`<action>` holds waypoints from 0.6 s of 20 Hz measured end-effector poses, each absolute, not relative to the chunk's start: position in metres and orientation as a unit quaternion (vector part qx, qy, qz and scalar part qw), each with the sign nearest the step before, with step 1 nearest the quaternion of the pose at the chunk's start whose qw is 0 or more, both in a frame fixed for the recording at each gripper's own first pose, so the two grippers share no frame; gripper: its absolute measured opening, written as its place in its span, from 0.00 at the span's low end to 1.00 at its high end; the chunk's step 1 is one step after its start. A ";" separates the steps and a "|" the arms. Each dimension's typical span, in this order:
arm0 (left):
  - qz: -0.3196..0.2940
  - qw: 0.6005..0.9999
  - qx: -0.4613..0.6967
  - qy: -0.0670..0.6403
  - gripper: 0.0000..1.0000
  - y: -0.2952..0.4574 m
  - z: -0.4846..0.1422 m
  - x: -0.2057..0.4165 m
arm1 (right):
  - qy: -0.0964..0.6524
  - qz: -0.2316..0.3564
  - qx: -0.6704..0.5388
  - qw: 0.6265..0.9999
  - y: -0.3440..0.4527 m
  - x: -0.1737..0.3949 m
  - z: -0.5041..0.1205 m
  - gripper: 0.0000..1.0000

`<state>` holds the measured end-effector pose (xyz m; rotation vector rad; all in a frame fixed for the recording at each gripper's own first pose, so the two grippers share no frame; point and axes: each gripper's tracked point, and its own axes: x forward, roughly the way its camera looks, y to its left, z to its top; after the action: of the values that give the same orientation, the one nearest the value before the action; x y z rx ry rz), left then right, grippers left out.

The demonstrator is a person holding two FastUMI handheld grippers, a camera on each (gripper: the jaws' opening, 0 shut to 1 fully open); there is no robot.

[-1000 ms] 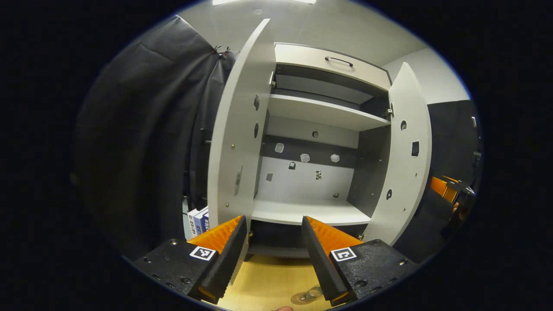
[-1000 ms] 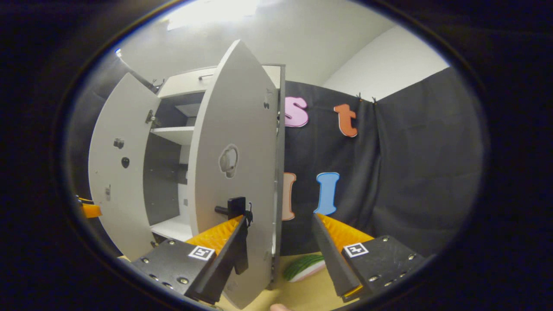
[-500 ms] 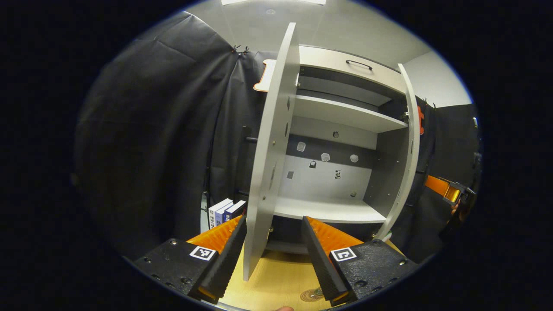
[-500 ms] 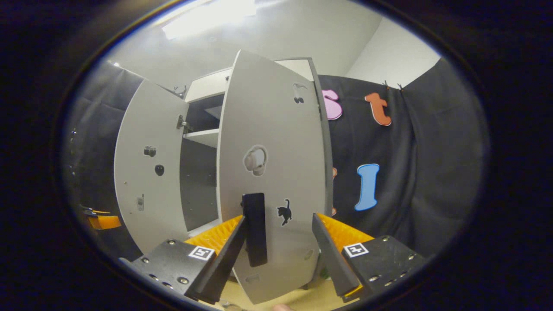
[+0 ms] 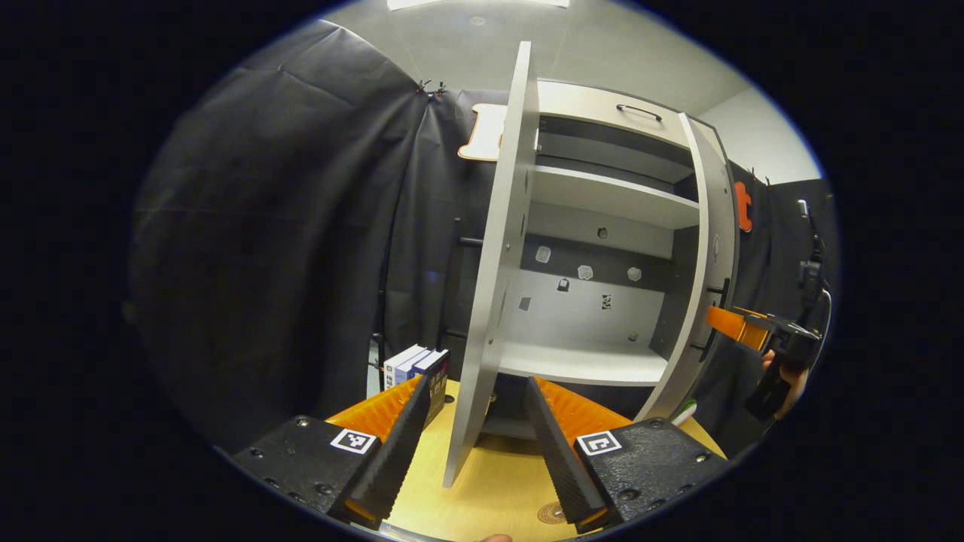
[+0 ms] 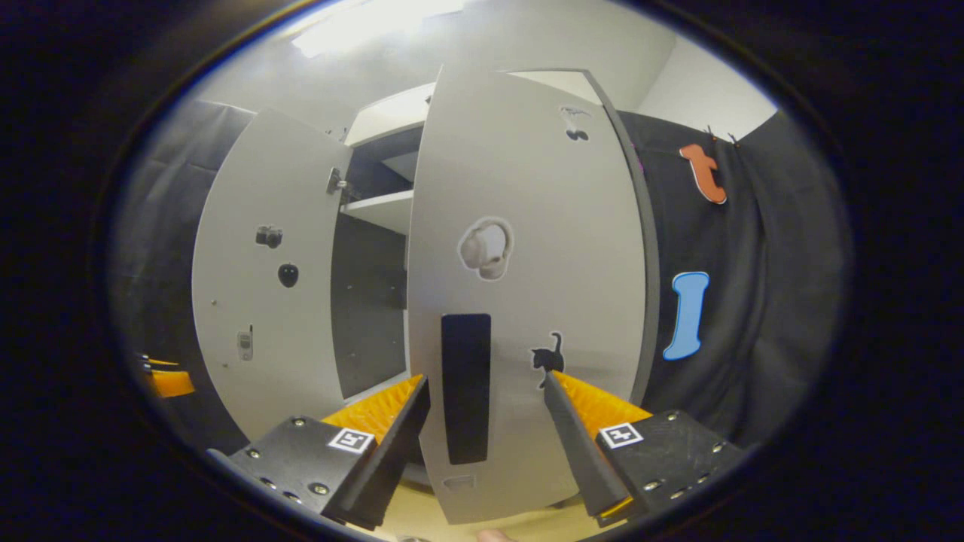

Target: Grasp the bottle in the cabinet with the left hand and place it on the coaster, then close the right door with the right hand and the left door with the left hand.

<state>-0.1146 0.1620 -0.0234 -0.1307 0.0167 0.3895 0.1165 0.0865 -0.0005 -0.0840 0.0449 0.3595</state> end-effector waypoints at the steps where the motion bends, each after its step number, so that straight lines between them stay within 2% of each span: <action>1: 0.198 0.978 -0.063 0.008 0.82 0.164 -0.023 -0.115 | 0.024 0.175 -0.043 0.983 0.086 0.120 -0.002 0.93; 12: 0.233 0.970 -0.065 0.000 0.82 0.176 -0.021 -0.123 | 0.045 0.160 -0.031 0.986 0.100 0.149 -0.021 0.93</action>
<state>-0.1227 0.1760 -0.0214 -0.1318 0.0001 0.4711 0.1494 0.1001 -0.0207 -0.0620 0.0898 0.3222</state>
